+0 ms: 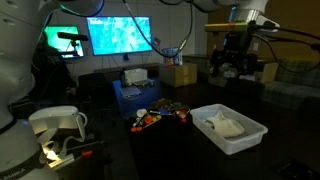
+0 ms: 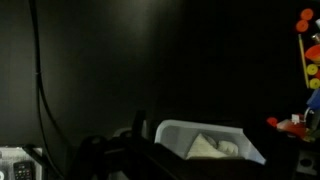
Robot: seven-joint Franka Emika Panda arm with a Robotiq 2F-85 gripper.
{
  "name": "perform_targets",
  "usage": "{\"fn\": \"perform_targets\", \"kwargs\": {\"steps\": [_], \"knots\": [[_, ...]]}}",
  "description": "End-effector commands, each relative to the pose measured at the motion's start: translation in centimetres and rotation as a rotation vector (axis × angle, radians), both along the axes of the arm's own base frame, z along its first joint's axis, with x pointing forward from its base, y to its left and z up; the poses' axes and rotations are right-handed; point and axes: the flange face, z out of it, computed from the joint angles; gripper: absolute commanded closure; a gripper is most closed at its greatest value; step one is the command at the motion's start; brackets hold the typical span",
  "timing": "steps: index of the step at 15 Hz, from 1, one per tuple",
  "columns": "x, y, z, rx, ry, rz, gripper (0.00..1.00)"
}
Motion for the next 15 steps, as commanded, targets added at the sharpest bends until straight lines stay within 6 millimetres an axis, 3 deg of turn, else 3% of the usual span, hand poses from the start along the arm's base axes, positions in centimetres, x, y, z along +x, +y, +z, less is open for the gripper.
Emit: {"fn": "perform_targets", "kwargs": {"steps": [1, 6, 13, 14, 15], "knots": [[-4.7, -0.8, 0.7, 0.081, 0.015, -0.031, 0.0], [-9.7, -4.0, -0.5, 0.113, -0.022, 0.017, 0.0], [-16.5, -8.9, -4.4, 0.039, -0.22, 0.126, 0.0], [-13.4, -8.6, -4.3, 0.053, -0.15, 0.092, 0.0], [-14.4, -9.1, -4.9, 0.046, -0.169, 0.101, 0.0]]}}
